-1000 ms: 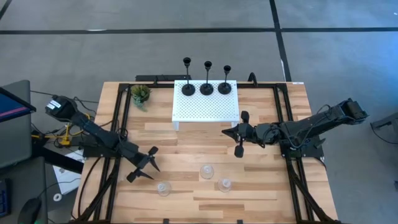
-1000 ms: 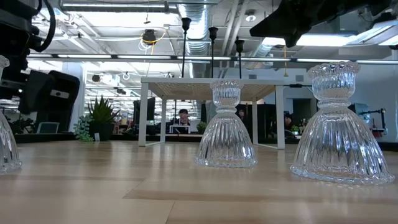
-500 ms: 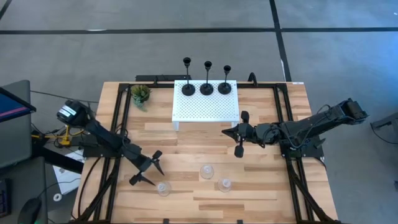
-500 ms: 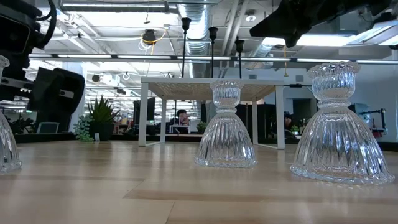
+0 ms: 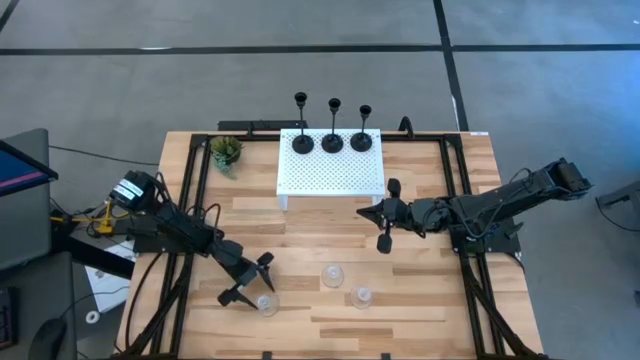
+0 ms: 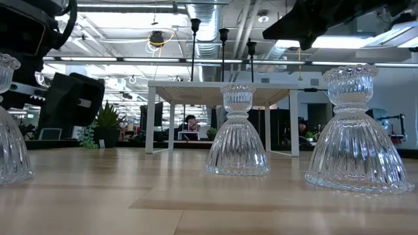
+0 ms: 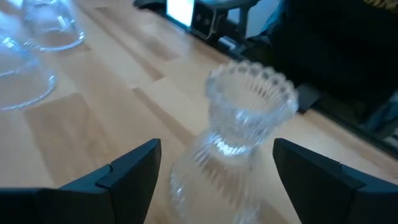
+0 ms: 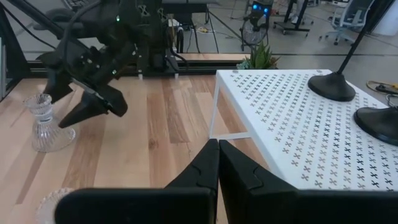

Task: Pick & Place candle stick holders
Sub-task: Put the left transparent candle holder on the shelf

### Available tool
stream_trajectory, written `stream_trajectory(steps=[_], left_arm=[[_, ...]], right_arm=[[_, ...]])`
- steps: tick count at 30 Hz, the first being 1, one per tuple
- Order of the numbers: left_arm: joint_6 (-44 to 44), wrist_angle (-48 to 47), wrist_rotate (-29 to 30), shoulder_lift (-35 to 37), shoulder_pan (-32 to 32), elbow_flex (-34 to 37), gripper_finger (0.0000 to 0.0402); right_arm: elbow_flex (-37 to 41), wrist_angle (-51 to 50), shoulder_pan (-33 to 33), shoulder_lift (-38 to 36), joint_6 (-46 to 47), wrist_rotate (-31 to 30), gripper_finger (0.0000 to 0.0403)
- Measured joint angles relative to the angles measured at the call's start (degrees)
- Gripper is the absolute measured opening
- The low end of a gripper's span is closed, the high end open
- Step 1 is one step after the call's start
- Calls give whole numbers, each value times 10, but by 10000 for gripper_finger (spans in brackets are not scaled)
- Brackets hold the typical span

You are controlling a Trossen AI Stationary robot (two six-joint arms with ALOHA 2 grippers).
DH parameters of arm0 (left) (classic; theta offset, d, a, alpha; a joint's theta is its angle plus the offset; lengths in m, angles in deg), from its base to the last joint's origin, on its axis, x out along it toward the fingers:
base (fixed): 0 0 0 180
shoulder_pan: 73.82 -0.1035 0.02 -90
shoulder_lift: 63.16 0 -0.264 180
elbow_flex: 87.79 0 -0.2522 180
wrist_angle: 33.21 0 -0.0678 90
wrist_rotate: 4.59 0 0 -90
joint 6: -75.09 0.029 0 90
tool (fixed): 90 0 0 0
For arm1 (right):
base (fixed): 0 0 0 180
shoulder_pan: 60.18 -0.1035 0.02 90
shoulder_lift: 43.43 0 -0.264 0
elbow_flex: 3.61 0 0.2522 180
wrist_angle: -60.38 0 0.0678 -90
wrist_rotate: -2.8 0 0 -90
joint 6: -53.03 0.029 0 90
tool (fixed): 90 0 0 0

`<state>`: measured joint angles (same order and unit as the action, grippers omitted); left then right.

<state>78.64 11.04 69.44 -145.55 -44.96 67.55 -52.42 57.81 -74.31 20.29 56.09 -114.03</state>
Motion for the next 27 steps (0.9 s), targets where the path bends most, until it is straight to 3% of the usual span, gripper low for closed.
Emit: stream_trajectory(steps=[27], left_arm=[[-26, 4, -19, -7, 1, -33, 309]], right_arm=[[0, -7, -13, 0, 0, 0, 0]])
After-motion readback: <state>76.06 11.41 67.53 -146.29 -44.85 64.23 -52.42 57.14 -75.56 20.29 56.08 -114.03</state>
